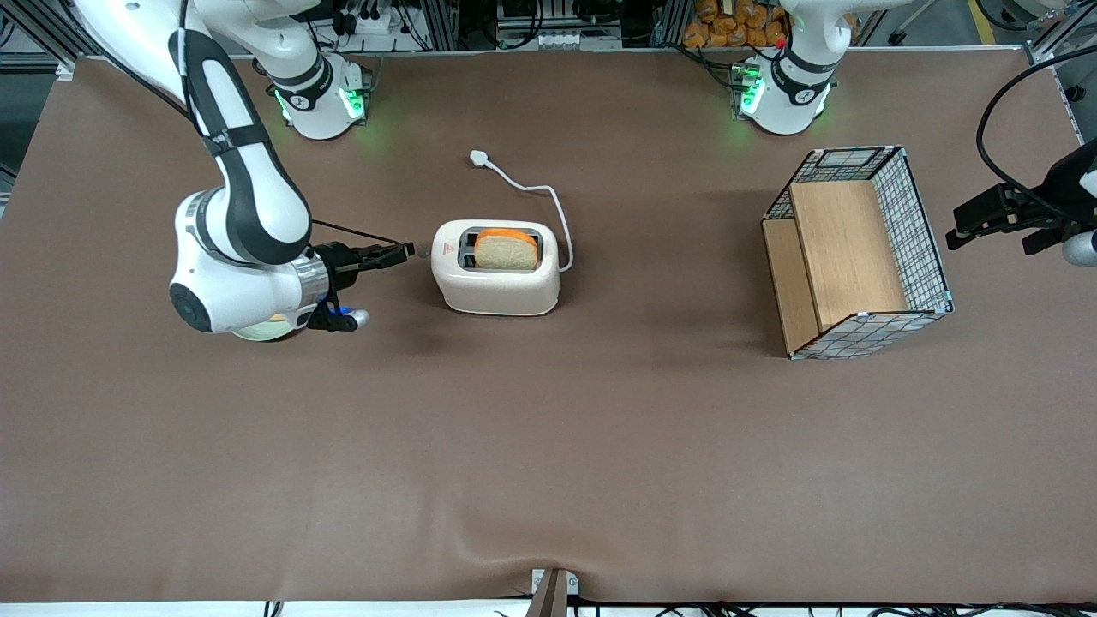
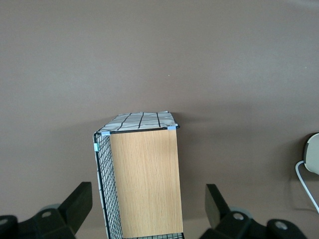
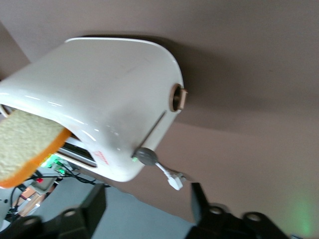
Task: Press toaster button with right arm
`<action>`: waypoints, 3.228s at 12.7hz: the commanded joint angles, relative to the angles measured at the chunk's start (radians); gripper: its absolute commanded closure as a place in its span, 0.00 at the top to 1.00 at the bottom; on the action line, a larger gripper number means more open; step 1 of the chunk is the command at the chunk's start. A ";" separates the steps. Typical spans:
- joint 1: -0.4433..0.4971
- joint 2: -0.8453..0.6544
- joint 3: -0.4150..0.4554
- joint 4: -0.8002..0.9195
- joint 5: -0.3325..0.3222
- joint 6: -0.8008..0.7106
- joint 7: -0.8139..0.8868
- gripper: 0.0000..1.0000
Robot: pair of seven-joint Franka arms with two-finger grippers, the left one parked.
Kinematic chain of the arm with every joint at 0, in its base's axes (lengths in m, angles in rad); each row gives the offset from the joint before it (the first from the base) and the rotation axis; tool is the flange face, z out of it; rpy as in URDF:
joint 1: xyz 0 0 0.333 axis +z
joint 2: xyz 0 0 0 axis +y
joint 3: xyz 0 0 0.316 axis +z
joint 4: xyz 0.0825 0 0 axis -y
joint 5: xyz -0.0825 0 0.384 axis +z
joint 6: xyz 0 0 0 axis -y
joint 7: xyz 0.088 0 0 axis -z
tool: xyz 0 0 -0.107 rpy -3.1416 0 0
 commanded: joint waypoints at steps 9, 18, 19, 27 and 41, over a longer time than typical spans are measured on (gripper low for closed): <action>0.049 0.025 -0.006 -0.038 0.078 0.061 -0.011 0.00; 0.039 0.086 -0.006 -0.067 0.080 0.101 -0.091 0.00; 0.044 0.095 -0.006 -0.067 0.080 0.110 -0.091 0.00; 0.052 0.163 -0.004 -0.064 0.081 0.170 -0.092 0.00; 0.047 0.117 -0.012 -0.004 0.066 0.072 -0.037 0.00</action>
